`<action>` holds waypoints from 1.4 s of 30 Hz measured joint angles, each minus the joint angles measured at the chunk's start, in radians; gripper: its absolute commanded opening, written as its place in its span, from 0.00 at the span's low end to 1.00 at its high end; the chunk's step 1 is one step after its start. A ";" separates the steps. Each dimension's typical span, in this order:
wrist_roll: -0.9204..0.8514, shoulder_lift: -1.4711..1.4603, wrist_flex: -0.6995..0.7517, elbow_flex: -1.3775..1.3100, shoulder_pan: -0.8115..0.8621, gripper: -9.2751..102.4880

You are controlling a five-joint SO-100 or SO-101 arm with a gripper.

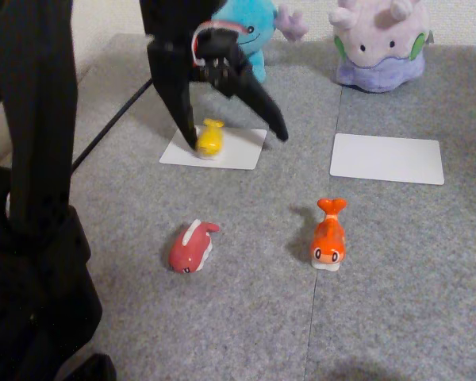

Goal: Wooper wants to eat egg sudhi, and Goomy wants to eat shrimp sushi

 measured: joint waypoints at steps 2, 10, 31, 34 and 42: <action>-0.011 0.109 0.061 -0.002 -0.015 0.50; -0.043 0.604 0.221 0.049 0.026 0.50; -0.500 0.907 -0.187 0.959 0.583 0.50; -0.500 0.816 -0.267 0.968 0.591 0.50; -0.491 0.500 -0.451 0.968 0.627 0.40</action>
